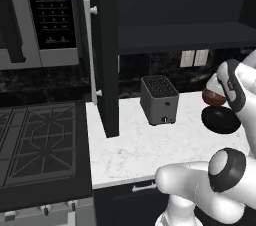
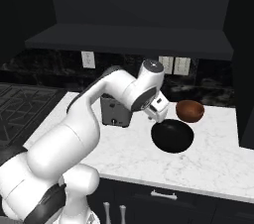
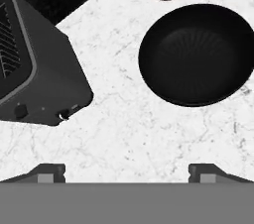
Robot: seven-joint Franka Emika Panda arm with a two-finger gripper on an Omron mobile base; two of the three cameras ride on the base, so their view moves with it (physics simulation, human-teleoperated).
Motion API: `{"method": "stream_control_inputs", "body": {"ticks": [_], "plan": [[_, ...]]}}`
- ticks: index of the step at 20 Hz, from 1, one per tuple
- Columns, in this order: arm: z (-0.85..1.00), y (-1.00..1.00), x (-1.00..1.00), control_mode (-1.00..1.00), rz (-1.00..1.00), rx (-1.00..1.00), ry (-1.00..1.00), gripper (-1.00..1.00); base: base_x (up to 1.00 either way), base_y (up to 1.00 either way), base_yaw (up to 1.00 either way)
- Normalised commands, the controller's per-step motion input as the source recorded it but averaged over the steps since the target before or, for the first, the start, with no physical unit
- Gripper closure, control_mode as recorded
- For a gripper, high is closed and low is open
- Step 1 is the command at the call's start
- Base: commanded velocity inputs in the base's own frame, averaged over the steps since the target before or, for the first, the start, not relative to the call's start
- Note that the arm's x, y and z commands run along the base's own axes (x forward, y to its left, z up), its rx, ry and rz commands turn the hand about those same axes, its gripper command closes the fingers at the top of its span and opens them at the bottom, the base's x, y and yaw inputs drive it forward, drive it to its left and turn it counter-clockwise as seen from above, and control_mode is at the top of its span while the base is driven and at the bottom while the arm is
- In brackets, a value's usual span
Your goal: Pick up the bowls on the counter and stack them on top of one another in the open cabinet. Place the smaller bowl on top of the larger bowl.
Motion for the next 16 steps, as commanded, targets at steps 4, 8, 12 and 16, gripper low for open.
{"method": "stream_control_inputs", "body": {"ticks": [4, 8, 12, 16], "plan": [[-0.06, -1.0, 0.4, -1.0, -0.34, 0.3, 0.01, -1.0, 0.0, 0.0, 0.0], [-0.21, -1.0, 0.56, -1.0, -0.32, 0.3, 0.01, -1.0, 0.0, 0.0, 0.0], [-0.16, -1.0, 0.69, -1.0, -0.24, 0.3, 0.0, -1.0, 0.0, 0.0, 0.0], [-0.23, -1.0, 0.74, -1.0, -0.15, 0.21, 0.0, -1.0, 0.0, 0.0, 0.0]]}}
